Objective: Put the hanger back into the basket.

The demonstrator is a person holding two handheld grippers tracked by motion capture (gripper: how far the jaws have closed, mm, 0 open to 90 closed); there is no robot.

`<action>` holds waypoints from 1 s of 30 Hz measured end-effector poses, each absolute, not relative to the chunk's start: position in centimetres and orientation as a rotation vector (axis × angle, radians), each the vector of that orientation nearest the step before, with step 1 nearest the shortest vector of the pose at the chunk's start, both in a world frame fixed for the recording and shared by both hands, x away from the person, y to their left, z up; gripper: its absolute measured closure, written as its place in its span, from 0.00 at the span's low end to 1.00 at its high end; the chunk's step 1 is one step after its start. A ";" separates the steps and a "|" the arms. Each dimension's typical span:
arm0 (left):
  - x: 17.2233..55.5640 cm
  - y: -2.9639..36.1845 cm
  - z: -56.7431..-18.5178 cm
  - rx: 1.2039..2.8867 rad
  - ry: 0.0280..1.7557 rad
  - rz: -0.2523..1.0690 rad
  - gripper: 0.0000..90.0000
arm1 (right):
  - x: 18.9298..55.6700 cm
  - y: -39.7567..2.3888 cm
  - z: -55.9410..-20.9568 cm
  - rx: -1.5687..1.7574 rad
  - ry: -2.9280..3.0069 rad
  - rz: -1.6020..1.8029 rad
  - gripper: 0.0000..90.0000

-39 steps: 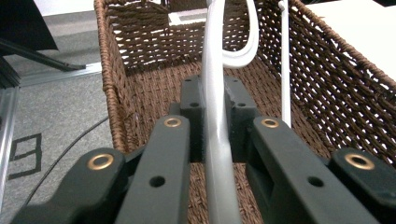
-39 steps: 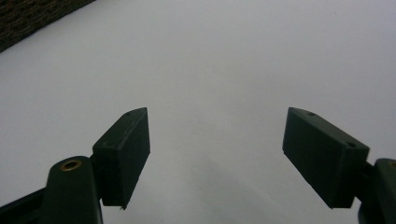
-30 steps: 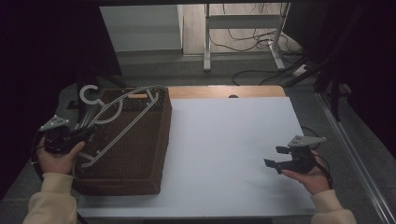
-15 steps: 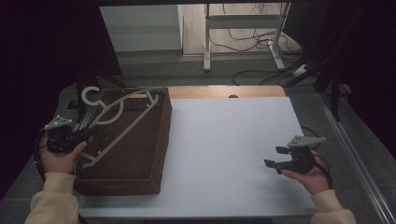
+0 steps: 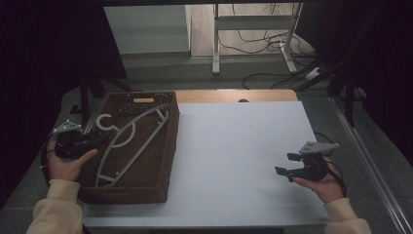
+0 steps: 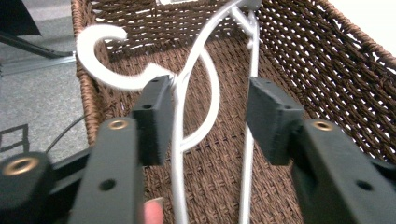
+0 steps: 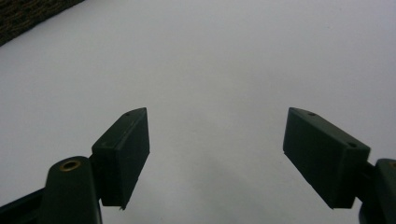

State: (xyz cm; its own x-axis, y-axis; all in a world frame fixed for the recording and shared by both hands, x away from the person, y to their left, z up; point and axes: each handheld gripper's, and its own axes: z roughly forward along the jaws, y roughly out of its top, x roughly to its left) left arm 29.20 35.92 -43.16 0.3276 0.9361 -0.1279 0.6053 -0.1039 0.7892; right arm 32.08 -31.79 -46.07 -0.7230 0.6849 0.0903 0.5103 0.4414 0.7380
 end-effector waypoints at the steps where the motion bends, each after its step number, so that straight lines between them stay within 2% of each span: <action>1: 29.2 35.8 -43.1 1.808 1.367 0.531 0.54 | 32.1 -31.8 -46.1 1.042 2.471 1.151 0.25; 13: 28.4 33.3 -42.0 1.850 1.236 0.445 0.35 | 32.2 -31.9 -46.2 1.043 2.463 1.162 0.25; 30: 26.3 27.5 -42.0 1.924 1.044 0.299 0.27 | 31.5 -31.4 -45.2 1.004 2.431 1.196 0.23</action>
